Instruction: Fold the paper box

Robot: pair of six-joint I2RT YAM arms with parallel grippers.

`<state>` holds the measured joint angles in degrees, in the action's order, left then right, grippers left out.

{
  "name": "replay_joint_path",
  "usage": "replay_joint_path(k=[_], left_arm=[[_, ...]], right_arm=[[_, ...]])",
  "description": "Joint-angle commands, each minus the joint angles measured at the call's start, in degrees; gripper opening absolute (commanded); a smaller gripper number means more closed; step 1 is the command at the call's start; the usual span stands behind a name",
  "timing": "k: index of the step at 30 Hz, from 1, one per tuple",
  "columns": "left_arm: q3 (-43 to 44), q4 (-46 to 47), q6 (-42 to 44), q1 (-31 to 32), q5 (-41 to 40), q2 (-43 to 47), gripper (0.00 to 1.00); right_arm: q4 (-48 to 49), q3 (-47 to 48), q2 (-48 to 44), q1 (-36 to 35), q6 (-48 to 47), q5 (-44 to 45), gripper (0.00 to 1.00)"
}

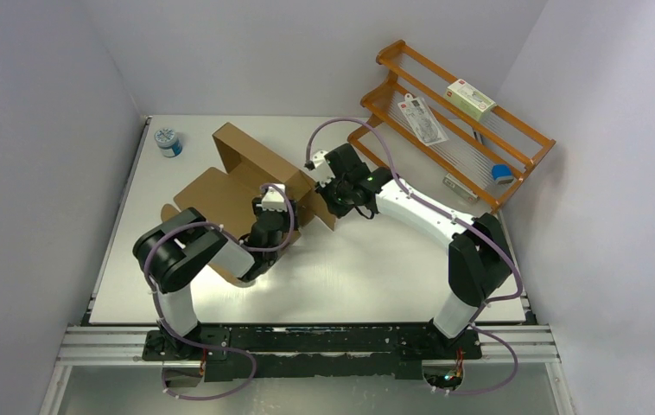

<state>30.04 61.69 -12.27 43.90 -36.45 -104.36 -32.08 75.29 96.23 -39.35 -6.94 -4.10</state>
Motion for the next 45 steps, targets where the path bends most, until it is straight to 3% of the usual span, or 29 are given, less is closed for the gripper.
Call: replay_joint_path(k=[1, 4, 9, 16, 25, 36, 45], left_arm=[[-1.5, 0.8, -1.5, -1.2, 6.7, 0.6, 0.73], [-1.5, -4.5, -2.6, -3.0, 8.8, 2.1, 0.79], [-1.3, -11.2, -8.1, -8.4, 14.9, 1.9, 0.74], [0.8, -17.9, -11.9, -8.5, 21.9, -0.9, 0.66], [-4.9, -16.5, -20.4, -6.0, 31.0, 2.6, 0.55], [-7.9, -13.7, -22.4, 2.5, 27.7, 3.9, 0.59], [-7.1, -12.2, -14.0, 7.5, 10.1, 9.4, 0.76]], right_arm=[[-0.7, -0.7, -1.7, -0.6, -0.8, 0.1, 0.08], [-0.1, -0.8, -1.8, -0.6, -0.7, 0.9, 0.07], [0.9, -0.8, -1.9, -0.6, 0.6, 1.2, 0.08], [3.9, -1.9, -2.8, -0.6, 2.7, 1.3, 0.07], [9.9, -3.0, -3.5, 1.1, 4.9, 4.0, 0.08], [15.4, -6.7, -3.2, 2.7, 8.4, 2.1, 0.08], [13.5, -5.5, -0.7, 2.8, 5.8, 2.6, 0.08]])
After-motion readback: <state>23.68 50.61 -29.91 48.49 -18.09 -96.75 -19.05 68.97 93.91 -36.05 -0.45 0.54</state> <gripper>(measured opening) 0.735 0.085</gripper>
